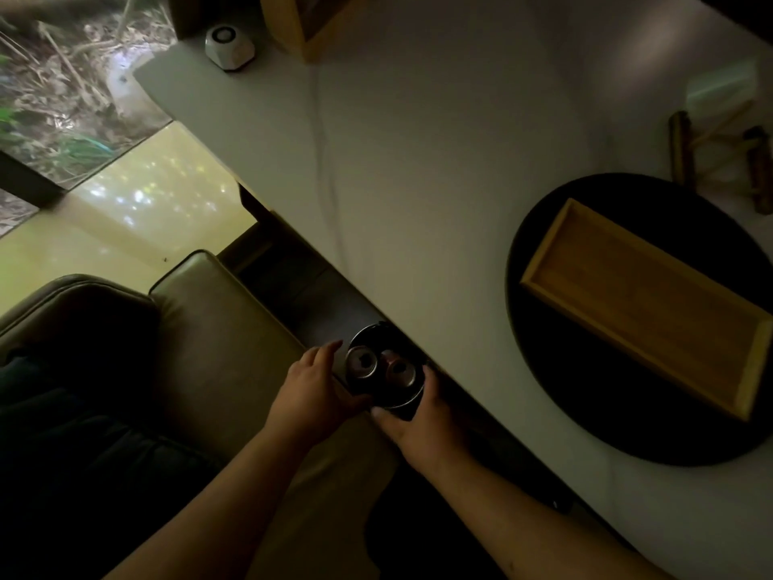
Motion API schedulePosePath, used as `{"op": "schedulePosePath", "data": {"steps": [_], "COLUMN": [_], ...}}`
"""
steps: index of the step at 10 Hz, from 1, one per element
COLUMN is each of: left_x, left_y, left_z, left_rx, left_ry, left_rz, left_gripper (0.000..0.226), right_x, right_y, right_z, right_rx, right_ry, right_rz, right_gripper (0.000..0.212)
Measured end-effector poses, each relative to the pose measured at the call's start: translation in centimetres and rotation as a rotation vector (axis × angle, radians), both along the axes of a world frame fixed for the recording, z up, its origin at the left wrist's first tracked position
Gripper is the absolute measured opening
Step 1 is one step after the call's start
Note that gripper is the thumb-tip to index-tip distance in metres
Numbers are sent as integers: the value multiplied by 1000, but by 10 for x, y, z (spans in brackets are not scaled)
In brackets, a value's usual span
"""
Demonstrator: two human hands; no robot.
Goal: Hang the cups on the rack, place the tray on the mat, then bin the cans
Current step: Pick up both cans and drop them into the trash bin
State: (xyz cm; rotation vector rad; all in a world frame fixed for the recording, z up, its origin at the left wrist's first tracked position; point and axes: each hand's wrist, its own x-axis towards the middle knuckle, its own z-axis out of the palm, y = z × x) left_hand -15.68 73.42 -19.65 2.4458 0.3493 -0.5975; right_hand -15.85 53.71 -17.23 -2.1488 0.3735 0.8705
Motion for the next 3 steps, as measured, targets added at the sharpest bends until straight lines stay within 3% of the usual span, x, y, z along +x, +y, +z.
{"op": "schedulePosePath", "data": {"steps": [1,3], "left_x": [-12,-26], "left_y": [6,11], "left_z": [6,37], "left_rx": [104,192], "left_ry": [-25,-50], "left_rz": [26,52], "left_gripper": [100,100], "right_x": [-4,0], "right_y": [-5,-8], "right_z": [5,35], "right_rx": [-49,-120], "right_ry": [70,-64], "right_rz": [232,662], "right_gripper": [108,99]}}
